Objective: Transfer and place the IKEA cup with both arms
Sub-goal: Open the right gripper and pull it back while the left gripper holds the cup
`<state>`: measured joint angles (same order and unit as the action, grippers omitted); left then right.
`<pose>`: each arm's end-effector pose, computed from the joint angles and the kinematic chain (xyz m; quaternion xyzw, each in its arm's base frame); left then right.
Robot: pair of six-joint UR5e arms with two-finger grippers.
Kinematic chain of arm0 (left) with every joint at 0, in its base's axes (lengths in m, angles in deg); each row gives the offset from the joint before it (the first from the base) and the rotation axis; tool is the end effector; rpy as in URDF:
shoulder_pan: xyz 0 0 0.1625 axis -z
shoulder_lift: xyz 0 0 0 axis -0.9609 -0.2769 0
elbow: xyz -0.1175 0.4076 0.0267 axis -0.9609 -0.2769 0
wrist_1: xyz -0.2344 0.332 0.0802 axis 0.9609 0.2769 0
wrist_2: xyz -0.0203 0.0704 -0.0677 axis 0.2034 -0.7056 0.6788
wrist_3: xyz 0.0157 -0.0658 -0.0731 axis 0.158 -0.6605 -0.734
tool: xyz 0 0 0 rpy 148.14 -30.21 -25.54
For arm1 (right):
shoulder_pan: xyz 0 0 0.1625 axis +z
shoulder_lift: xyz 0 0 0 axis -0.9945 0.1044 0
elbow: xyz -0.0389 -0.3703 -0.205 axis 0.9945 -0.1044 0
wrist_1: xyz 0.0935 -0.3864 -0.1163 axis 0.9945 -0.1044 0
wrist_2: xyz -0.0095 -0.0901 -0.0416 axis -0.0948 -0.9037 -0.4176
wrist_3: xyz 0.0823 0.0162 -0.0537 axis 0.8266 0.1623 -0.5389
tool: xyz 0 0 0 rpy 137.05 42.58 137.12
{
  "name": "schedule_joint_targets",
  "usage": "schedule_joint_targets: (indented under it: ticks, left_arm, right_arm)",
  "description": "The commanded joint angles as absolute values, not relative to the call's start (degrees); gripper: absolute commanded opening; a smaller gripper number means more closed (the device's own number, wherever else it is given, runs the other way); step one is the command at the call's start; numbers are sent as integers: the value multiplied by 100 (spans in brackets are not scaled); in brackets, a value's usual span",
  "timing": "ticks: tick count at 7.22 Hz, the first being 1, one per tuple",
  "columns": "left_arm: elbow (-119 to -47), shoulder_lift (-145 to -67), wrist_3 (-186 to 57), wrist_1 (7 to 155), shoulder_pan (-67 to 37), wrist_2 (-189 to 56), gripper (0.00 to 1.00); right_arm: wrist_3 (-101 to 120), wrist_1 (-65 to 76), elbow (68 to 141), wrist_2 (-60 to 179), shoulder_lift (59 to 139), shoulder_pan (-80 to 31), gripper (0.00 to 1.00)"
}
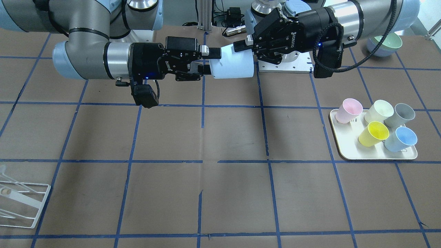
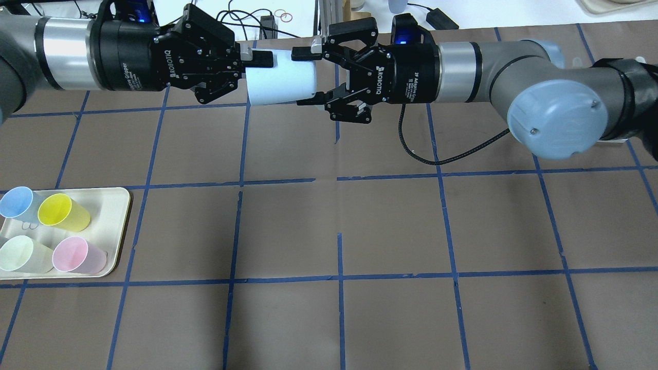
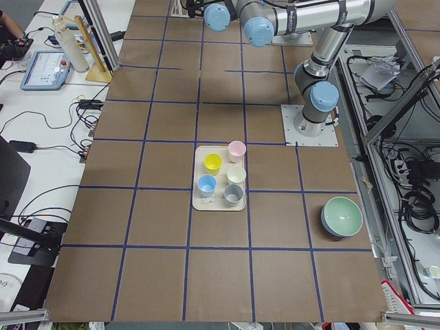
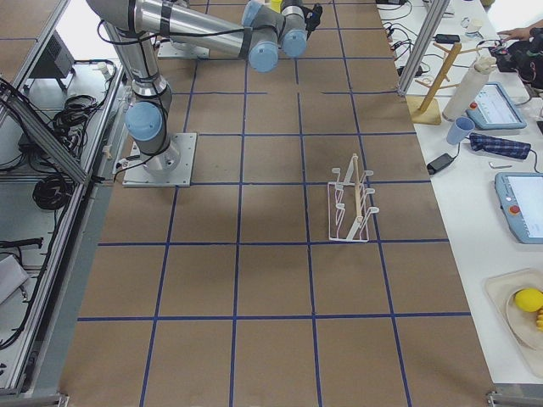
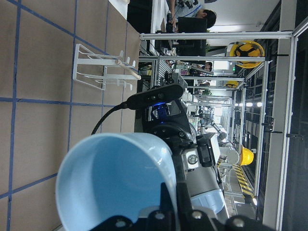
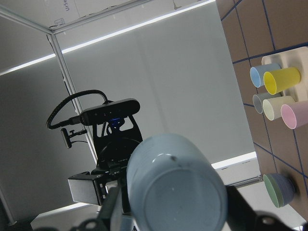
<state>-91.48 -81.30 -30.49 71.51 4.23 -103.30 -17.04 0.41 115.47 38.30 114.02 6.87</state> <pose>-0.1350 -0.4743 0.4938 0.0631 -0.7855 0.0172 0.6154 0.2404 -0.4942 0.4187 0.0989 0.6894 0.1022 0.7103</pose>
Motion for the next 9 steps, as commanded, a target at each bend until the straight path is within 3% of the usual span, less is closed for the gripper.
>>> schedule_joint_targets:
  ticks: [1, 4, 9]
  left_arm:
    - [-9148, -8130, -3065, 7151, 421, -10325, 0]
    - [-9017, -8112, -3371, 7116, 421, -10917, 0]
    - [-9129, -8243, -3883, 4836, 395, -15843, 0]
  right_arm:
    - [-1695, 39, 11539, 3796, 11374, 687, 100]
    - [-1634, 38, 11443, 3699, 11356, 145, 100]
    - [-871, -49, 11102, 1308, 11417, -402, 100]
